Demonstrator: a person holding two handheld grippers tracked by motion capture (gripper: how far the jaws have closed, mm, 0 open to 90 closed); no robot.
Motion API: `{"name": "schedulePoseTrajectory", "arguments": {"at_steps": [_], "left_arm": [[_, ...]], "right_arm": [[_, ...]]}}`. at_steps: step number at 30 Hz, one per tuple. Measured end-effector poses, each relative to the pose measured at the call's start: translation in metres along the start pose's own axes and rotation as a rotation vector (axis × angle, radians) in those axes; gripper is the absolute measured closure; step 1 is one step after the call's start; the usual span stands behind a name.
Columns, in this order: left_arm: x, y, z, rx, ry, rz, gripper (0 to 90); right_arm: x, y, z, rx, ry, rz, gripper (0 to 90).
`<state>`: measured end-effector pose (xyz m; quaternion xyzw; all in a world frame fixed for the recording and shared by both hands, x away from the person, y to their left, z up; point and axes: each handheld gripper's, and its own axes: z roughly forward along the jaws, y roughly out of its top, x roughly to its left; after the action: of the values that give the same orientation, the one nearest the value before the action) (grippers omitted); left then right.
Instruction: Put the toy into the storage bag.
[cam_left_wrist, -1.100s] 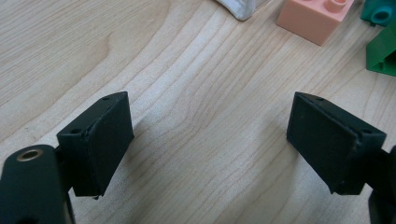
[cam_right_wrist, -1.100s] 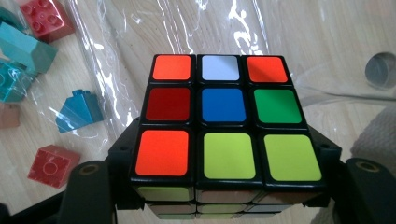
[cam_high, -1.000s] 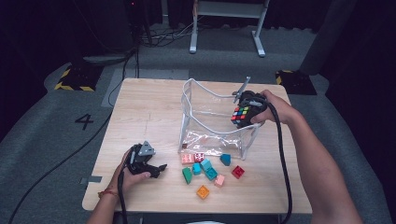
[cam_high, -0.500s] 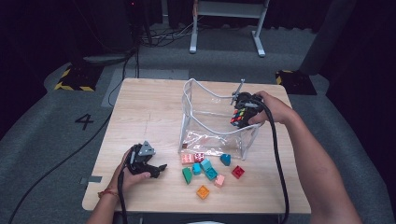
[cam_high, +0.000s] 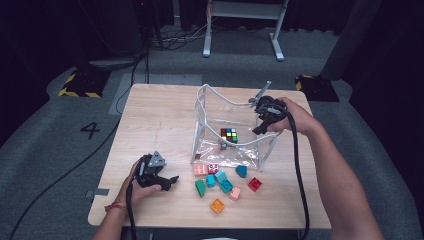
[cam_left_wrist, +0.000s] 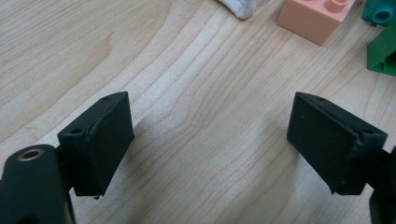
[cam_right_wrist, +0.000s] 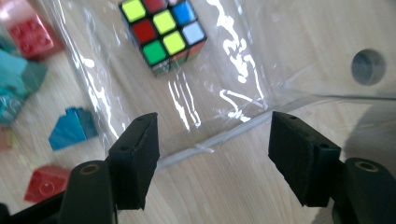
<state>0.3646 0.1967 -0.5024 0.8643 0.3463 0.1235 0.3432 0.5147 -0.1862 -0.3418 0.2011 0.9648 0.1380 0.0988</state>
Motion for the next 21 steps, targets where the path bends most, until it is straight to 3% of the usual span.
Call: {"name": "schedulePoseTrajectory", "arguments": {"at_steps": [1,2,6,9,11,21], "left_arm": [[0.000,0.000,0.000,0.000,0.000,0.000,14.6],[0.000,0.000,0.000,0.000,0.000,0.000,14.6],[0.000,0.000,0.000,0.001,0.000,0.001,14.6],[0.000,0.000,0.000,0.003,-0.001,0.001,14.6],[0.000,0.000,0.000,0.001,0.000,0.001,14.6],[0.000,0.000,0.000,0.003,0.000,0.000,14.6]], "right_arm": [[0.000,0.000,0.000,0.000,0.000,0.000,34.0],[-0.003,-0.001,-0.002,-0.047,-0.015,-0.030,33.0],[-0.002,-0.009,-0.017,-0.181,-0.034,0.009,32.0],[-0.001,-0.015,-0.027,-0.269,-0.044,0.012,31.5],[0.001,-0.020,-0.034,-0.302,-0.078,0.014,31.3],[0.010,-0.040,-0.062,-0.491,-0.121,0.087,27.9]]}}
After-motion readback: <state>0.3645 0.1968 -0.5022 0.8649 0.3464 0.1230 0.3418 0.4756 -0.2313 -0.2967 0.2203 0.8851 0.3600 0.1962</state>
